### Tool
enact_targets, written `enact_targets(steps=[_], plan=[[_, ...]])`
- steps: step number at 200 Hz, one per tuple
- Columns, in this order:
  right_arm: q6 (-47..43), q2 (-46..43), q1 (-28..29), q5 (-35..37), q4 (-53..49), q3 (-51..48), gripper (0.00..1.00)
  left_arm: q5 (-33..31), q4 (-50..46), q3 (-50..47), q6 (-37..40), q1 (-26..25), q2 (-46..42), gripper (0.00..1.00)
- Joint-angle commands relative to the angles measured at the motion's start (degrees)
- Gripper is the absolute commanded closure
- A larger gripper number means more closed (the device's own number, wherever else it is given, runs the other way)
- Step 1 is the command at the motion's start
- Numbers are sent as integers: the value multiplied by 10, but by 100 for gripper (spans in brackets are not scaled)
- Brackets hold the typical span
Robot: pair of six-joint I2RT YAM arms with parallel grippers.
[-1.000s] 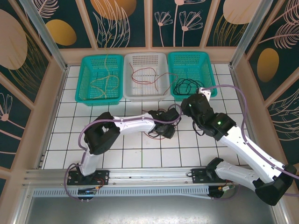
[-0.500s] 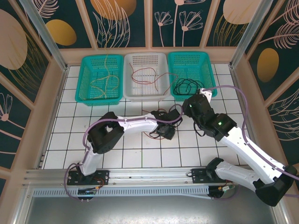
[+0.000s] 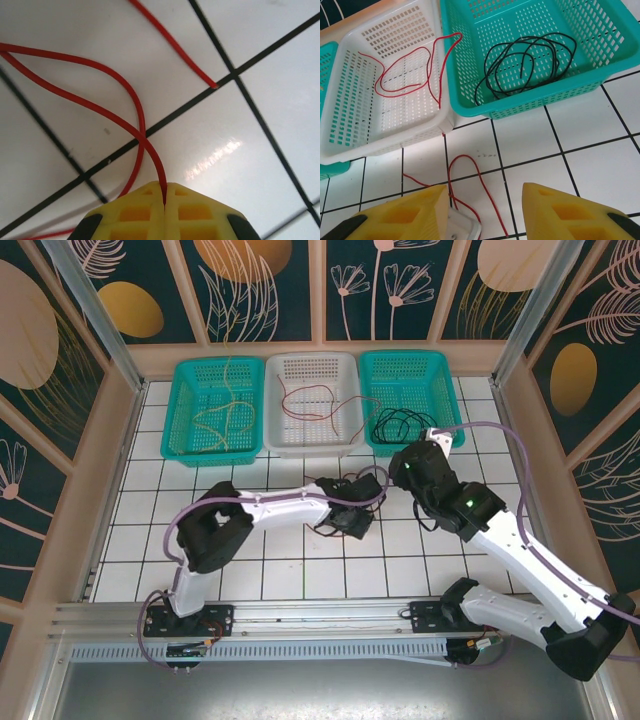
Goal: Untangle the cables
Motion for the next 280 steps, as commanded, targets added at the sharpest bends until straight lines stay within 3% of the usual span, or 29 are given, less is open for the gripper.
enact_targets(steps=[1, 63, 100, 127, 206, 230, 280], plan=[[-11, 1, -3, 9, 24, 25, 58, -28, 36, -23, -12, -5, -91, 100], [-8, -8, -7, 7, 32, 16, 58, -116, 127, -87, -45, -4, -303, 100], [-5, -3, -7, -2, 32, 17, 59, -196, 80, 12, -20, 7, -319, 100], [-3, -3, -7, -3, 32, 15, 59, -182, 64, 63, -13, 47, -318, 100], [6, -3, -7, -15, 42, -5, 59, -185, 19, 236, 71, 111, -246, 100], [8, -1, -7, -23, 46, -8, 60, -144, -9, 297, 67, 153, -187, 100], [10, -6, -7, -26, 40, -12, 61, -158, -50, 462, 88, 183, -43, 100]])
